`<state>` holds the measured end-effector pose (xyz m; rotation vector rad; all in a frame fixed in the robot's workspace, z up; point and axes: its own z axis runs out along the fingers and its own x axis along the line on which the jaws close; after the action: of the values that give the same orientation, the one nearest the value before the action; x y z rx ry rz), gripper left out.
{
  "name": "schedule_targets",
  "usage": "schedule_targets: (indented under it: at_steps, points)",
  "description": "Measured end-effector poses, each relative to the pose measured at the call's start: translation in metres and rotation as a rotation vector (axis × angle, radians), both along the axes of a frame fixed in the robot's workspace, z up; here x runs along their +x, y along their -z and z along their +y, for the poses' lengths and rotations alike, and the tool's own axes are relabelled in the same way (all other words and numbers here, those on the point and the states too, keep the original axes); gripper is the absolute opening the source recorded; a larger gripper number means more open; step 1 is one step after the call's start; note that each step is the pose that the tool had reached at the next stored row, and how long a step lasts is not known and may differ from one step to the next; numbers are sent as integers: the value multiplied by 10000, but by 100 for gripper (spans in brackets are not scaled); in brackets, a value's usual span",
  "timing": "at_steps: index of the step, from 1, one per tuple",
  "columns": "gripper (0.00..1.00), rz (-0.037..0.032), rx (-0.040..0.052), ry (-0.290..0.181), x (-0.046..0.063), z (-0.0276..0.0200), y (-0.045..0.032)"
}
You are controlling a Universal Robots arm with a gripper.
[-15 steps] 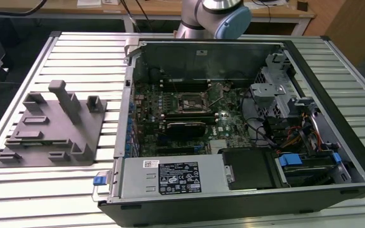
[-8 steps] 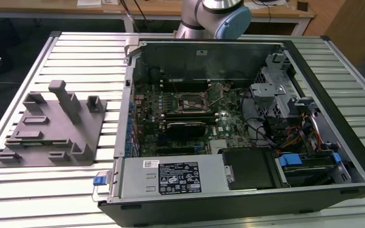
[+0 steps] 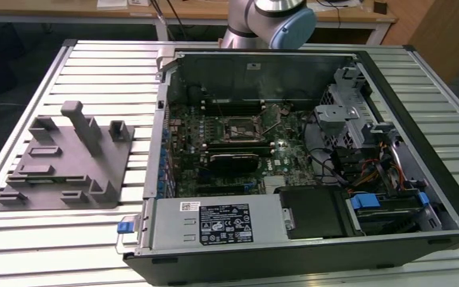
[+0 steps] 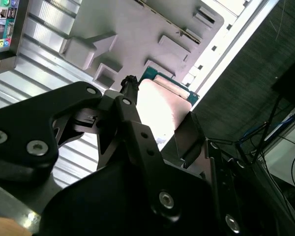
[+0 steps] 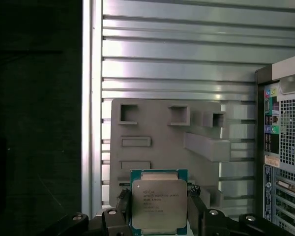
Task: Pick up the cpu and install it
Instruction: 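Pick up the cpu and move it towards the insertion slot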
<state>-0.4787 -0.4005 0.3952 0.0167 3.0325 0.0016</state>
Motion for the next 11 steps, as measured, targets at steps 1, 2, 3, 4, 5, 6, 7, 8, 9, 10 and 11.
schedule_targets:
  at_steps: [1, 2, 3, 4, 5, 6, 7, 8, 9, 10, 11]
  points:
    - [54, -1, 1, 0, 0, 0, 0]
    - [54, -1, 1, 0, 0, 0, 0]
    - [54, 0, 1, 0, 0, 0, 0]
    - [54, 2, 0, 0, 0, 0, -1]
    - [54, 2, 0, 0, 1, 0, -2]
    - [54, 3, 0, 1, 4, 1, -3]
    - [54, 4, -1, 0, 11, 0, -3]
    - [54, 2, 1, 0, 21, 0, -1]
    - [54, 2, 0, 0, 33, 0, -2]
    - [54, 2, 0, 0, 46, 0, -2]
    - [54, 1, 0, 0, 60, 0, -1]
